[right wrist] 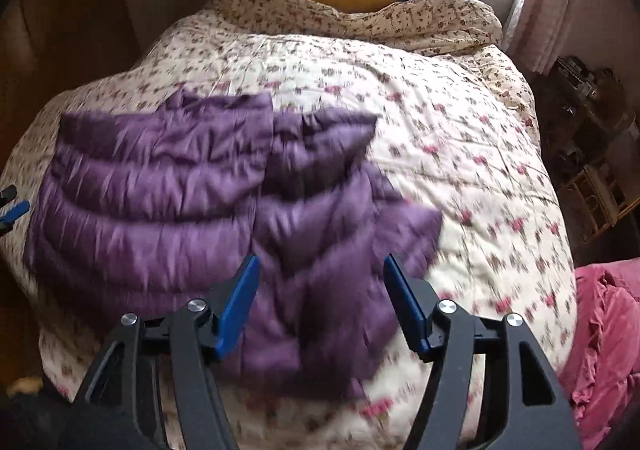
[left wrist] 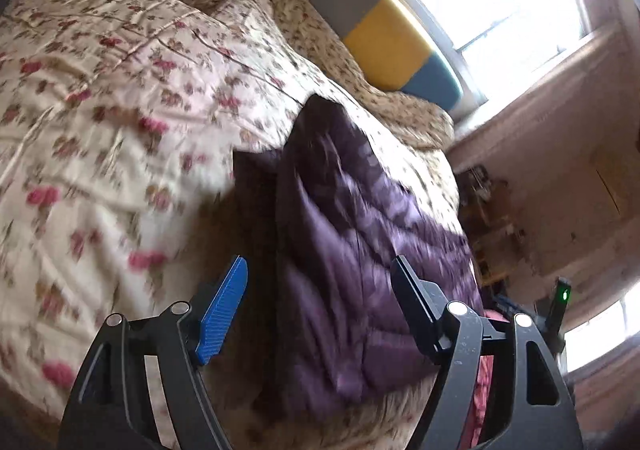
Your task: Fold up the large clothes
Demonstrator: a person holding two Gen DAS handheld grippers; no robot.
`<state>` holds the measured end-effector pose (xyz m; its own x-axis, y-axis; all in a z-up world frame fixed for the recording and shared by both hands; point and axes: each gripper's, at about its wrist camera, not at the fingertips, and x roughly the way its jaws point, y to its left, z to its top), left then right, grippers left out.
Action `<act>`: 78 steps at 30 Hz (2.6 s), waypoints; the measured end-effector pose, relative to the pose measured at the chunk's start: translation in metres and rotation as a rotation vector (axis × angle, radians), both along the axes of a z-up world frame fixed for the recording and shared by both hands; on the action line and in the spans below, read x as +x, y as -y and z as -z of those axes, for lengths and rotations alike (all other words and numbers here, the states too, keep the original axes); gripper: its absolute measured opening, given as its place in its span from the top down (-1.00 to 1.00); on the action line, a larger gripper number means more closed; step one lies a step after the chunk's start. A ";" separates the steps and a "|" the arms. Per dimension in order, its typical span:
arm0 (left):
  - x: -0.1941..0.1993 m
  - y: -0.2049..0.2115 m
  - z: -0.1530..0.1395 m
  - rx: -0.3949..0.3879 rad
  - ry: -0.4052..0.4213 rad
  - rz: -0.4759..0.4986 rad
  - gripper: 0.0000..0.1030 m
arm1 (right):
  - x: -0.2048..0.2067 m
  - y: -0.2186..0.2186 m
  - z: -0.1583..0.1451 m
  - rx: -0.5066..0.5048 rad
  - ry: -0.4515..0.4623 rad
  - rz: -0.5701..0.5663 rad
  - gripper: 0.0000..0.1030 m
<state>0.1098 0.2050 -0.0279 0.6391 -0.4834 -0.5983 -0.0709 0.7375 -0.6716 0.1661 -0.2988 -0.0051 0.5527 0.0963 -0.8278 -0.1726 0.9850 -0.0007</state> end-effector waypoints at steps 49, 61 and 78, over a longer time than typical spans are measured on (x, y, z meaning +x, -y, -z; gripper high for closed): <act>0.081 0.120 -0.019 0.483 0.097 -0.131 -0.42 | 0.065 -0.095 0.014 0.025 0.208 0.183 0.13; 0.102 0.128 0.041 0.521 0.042 -0.057 -0.44 | 0.085 -0.162 0.080 -0.127 0.181 0.081 0.13; 0.101 0.127 0.054 0.488 0.057 -0.081 -0.46 | 0.090 -0.166 0.097 -0.150 0.189 0.081 0.13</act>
